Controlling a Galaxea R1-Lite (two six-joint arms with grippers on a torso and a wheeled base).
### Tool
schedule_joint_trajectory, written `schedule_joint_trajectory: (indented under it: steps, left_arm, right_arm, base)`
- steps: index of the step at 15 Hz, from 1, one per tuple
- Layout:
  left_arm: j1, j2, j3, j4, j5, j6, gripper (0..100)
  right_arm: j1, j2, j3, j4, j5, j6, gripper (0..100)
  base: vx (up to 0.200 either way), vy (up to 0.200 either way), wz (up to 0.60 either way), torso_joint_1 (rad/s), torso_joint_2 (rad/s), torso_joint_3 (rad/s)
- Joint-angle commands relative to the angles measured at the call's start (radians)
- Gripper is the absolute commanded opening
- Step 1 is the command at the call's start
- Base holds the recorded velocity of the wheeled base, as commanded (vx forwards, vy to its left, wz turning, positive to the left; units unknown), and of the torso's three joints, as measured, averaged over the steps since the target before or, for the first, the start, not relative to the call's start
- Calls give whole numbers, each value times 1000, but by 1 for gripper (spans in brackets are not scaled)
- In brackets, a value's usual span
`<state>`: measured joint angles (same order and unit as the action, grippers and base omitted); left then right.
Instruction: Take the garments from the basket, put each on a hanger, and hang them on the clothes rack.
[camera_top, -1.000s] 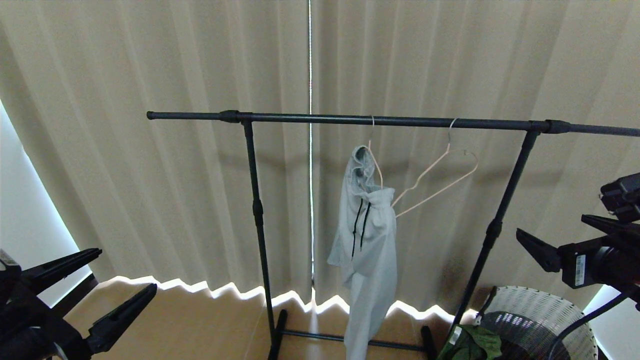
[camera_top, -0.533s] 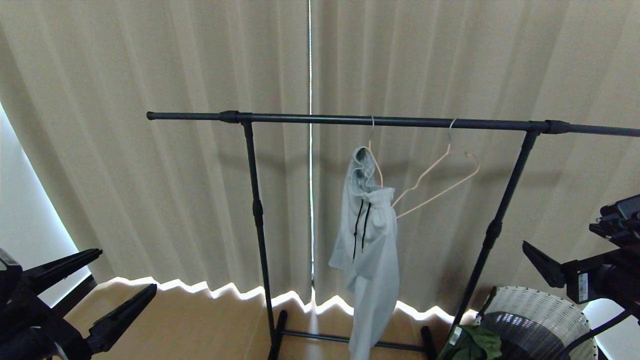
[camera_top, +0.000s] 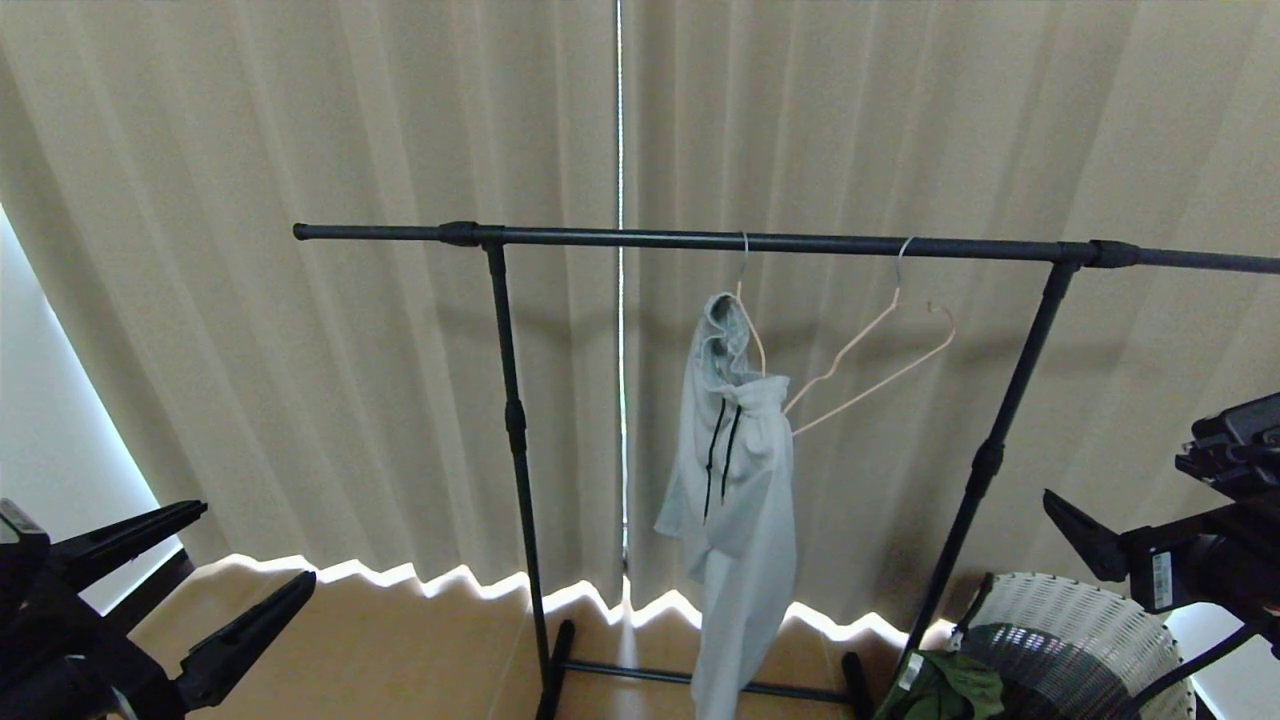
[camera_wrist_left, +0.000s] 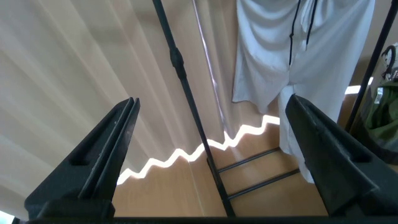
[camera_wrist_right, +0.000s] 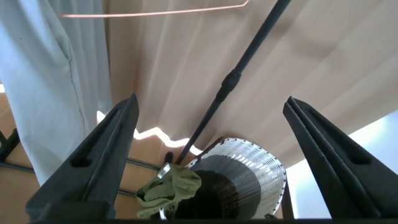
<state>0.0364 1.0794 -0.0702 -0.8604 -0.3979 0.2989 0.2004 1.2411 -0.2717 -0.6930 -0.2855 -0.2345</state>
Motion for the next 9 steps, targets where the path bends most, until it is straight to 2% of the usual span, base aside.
schedule_joint_trajectory:
  steps: [1, 4, 9]
  left_arm:
    - [0, 2, 0, 0, 1, 0, 100]
    - [0, 2, 1, 1, 1, 0, 100]
    - [0, 2, 0, 1, 1, -1, 100]
  right_arm:
    - [1, 5, 2, 0, 0, 0, 100]
    - [1, 5, 2, 0, 0, 0, 100]
    - [1, 5, 2, 0, -1, -2, 100]
  base:
    - [0, 0, 0, 0, 0, 0]
    - [0, 0, 0, -121, 259, 136]
    - [0, 0, 0, -228, 486, 255]
